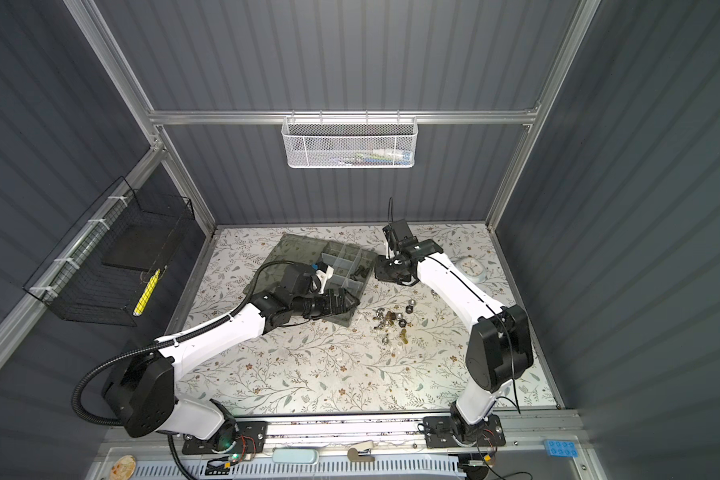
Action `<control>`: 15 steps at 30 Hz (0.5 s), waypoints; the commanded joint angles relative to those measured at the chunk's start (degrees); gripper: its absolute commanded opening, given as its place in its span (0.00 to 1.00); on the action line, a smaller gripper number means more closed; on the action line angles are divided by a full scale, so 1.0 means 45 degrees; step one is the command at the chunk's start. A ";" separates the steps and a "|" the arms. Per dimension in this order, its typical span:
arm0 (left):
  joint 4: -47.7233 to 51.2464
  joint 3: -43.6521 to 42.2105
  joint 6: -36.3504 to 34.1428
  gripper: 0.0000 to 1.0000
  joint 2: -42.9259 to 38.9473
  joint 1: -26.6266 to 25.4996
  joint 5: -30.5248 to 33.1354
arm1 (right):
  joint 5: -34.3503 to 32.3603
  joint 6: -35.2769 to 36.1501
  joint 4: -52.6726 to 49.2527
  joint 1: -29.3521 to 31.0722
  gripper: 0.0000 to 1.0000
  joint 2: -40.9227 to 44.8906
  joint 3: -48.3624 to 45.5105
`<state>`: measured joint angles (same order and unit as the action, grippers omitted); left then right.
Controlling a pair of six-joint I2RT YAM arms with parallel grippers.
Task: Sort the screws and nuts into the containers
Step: 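Lift the silver hex nut with the right gripper and carry it over the box, then lower the nut into a compartment and open the right gripper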
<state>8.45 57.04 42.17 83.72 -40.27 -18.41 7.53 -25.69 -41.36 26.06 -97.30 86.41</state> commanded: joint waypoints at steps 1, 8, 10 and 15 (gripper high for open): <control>0.0695 -0.0535 -0.0519 1.00 -0.0646 0.0332 0.0303 | 0.0478 -0.0320 -0.0337 0.0388 0.22 -0.0594 0.0746; 0.0988 -0.1461 -0.0601 1.00 -0.1805 0.1268 0.0204 | 0.1111 -0.0665 -0.0320 0.1253 0.22 -0.1674 0.2016; 0.1124 -0.1741 -0.0641 1.00 -0.2191 0.1601 0.0172 | 0.1279 -0.0785 -0.0310 0.1549 0.23 -0.2047 0.2409; 0.1267 -0.2496 -0.0584 1.00 -0.2980 0.2561 -0.0312 | 0.1696 -0.1100 -0.0227 0.2236 0.24 -0.2955 0.3252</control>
<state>12.38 47.48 40.66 72.16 -30.48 -18.20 13.34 -29.19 -41.78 34.74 -109.19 98.72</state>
